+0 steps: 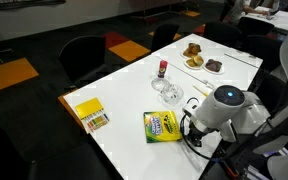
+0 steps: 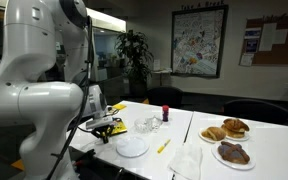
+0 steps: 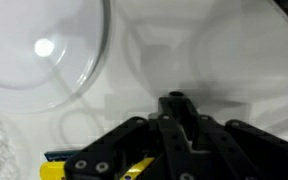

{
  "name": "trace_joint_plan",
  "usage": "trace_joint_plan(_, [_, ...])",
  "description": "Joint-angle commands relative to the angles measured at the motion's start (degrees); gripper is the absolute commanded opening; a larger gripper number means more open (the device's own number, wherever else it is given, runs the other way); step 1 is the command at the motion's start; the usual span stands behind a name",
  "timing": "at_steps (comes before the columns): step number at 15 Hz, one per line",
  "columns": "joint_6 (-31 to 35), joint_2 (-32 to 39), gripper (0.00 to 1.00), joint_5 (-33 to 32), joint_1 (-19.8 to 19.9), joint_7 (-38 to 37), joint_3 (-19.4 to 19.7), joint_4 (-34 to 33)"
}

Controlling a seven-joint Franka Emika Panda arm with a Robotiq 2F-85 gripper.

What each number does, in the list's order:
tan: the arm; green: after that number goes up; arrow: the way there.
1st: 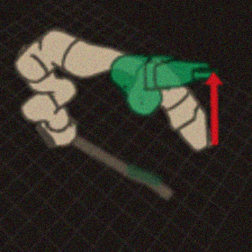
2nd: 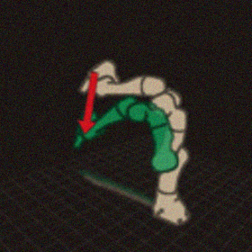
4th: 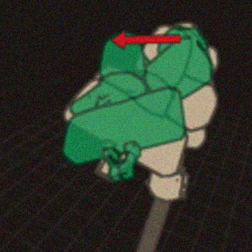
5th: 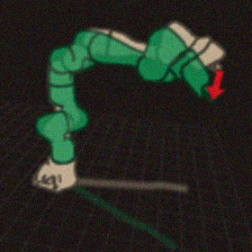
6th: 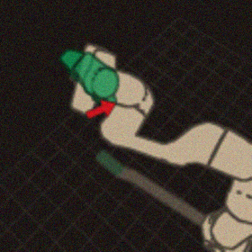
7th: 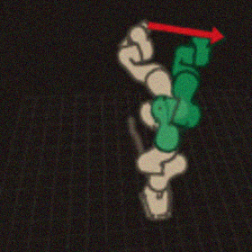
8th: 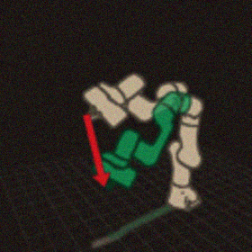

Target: Pick up two of the crayons and put them to the right

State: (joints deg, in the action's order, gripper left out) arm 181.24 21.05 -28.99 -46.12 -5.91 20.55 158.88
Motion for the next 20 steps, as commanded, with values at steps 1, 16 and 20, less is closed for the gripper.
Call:
trace_joint_plan(1, [4.7, 3.2, 0.04, -2.5, -2.5, -4.3, 4.7, 0.1])
trace_joint_plan(16, [8.3, 3.3, 0.04, -5.6, 21.9, -18.8, -13.1, 0.7])
trace_joint_plan(20, [6.1, 2.0, 0.04, 6.0, 33.2, -13.8, -26.4, 0.6])
